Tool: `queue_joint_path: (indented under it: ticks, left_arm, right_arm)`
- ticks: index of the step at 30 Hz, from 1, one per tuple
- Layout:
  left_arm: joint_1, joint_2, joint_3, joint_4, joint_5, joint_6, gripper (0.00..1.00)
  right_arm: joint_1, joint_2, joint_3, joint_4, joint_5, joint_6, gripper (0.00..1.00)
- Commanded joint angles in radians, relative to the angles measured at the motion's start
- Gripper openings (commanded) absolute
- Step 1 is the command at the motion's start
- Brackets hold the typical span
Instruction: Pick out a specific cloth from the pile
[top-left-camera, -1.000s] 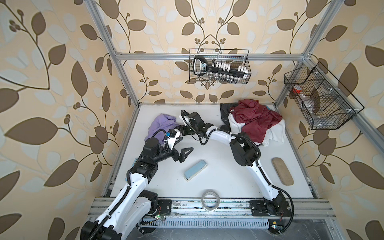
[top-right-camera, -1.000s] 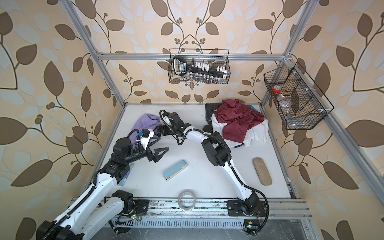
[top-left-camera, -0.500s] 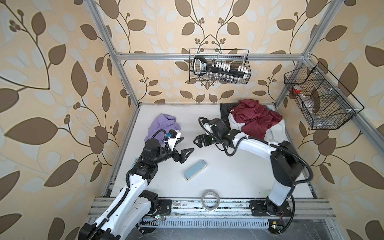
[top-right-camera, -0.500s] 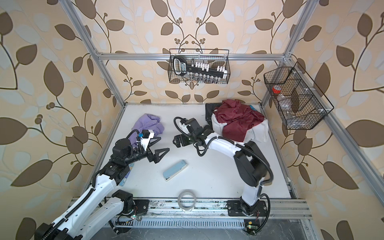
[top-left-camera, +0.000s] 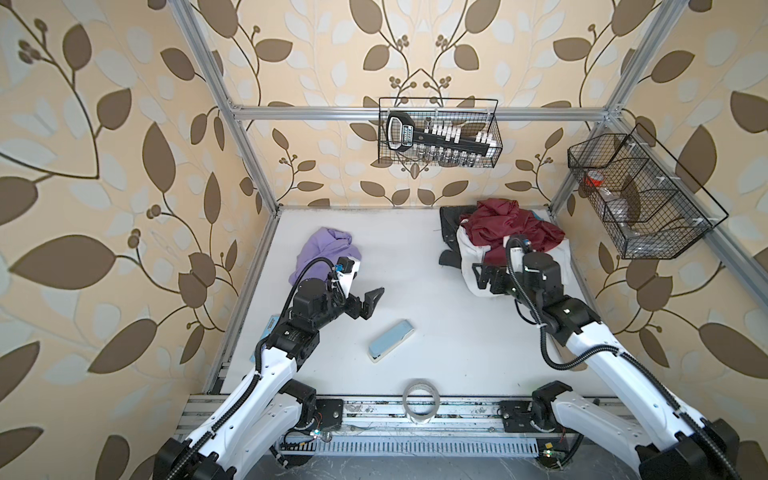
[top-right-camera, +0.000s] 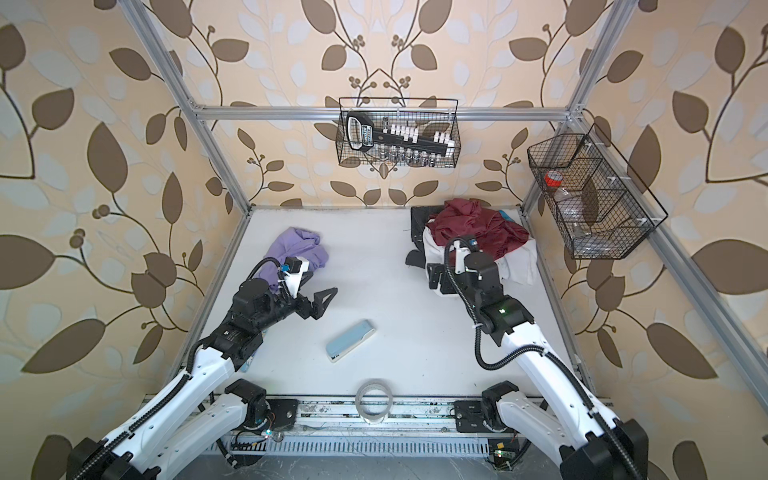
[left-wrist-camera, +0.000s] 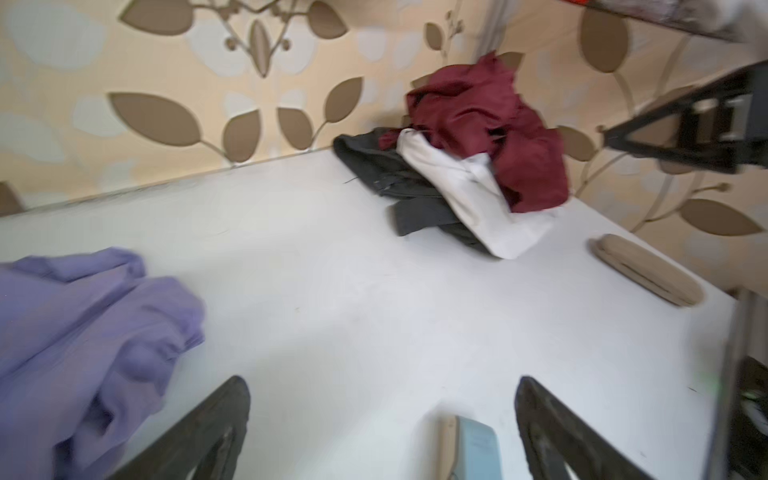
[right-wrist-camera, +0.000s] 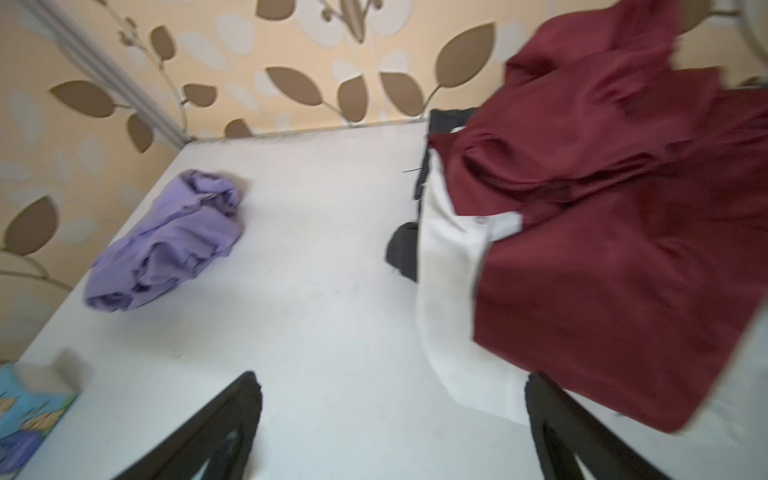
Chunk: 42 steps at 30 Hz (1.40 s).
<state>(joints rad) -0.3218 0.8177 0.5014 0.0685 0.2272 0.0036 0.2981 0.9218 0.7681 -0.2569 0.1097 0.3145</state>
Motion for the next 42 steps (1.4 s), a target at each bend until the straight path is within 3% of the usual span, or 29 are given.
queue_joint_path:
  ticks: [1, 5, 9, 11, 17, 22, 25, 29, 32, 34, 42]
  left_arm:
    - [0.0, 0.066, 0.03, -0.003, -0.448, -0.033, 0.99]
    - [0.034, 0.2, 0.035, 0.012, -0.738, -0.066, 0.99]
    - [0.106, 0.264, -0.035, 0.173, -0.805, -0.084, 0.99]
    - [0.151, 0.278, -0.098, 0.306, -0.771, -0.091, 0.99]
    - [0.196, 0.397, -0.189, 0.58, -0.733, -0.076, 0.99]
    - [0.222, 0.554, -0.207, 0.753, -0.71, -0.101, 0.99]
    - [0.224, 0.571, -0.186, 0.723, -0.611, -0.065, 0.99]
    - [0.224, 0.694, -0.196, 0.864, -0.496, 0.004, 0.99]
    - [0.236, 0.668, -0.153, 0.736, -0.45, -0.006, 0.99]
    - [0.244, 0.684, -0.143, 0.736, -0.448, -0.01, 0.99]
    - [0.277, 0.683, -0.116, 0.677, -0.4, -0.033, 0.99]
  right_arm:
    - [-0.062, -0.046, -0.098, 0.078, 0.202, -0.043, 1.0]
    - [-0.158, -0.034, -0.241, 0.301, 0.356, -0.058, 1.0]
    - [-0.213, 0.076, -0.364, 0.595, 0.31, -0.123, 1.0]
    - [-0.225, 0.169, -0.419, 0.771, 0.308, -0.144, 1.0]
    - [-0.239, 0.432, -0.457, 1.074, 0.341, -0.191, 1.0]
    - [-0.252, 0.467, -0.498, 1.238, 0.32, -0.174, 1.0]
    - [-0.262, 0.521, -0.528, 1.347, 0.297, -0.188, 1.0]
    - [-0.261, 0.523, -0.528, 1.337, 0.219, -0.207, 1.0]
    - [-0.263, 0.596, -0.572, 1.505, 0.166, -0.243, 1.0]
    - [-0.264, 0.574, -0.556, 1.429, 0.168, -0.225, 1.0]
    - [-0.28, 0.572, -0.556, 1.427, 0.144, -0.221, 1.0]
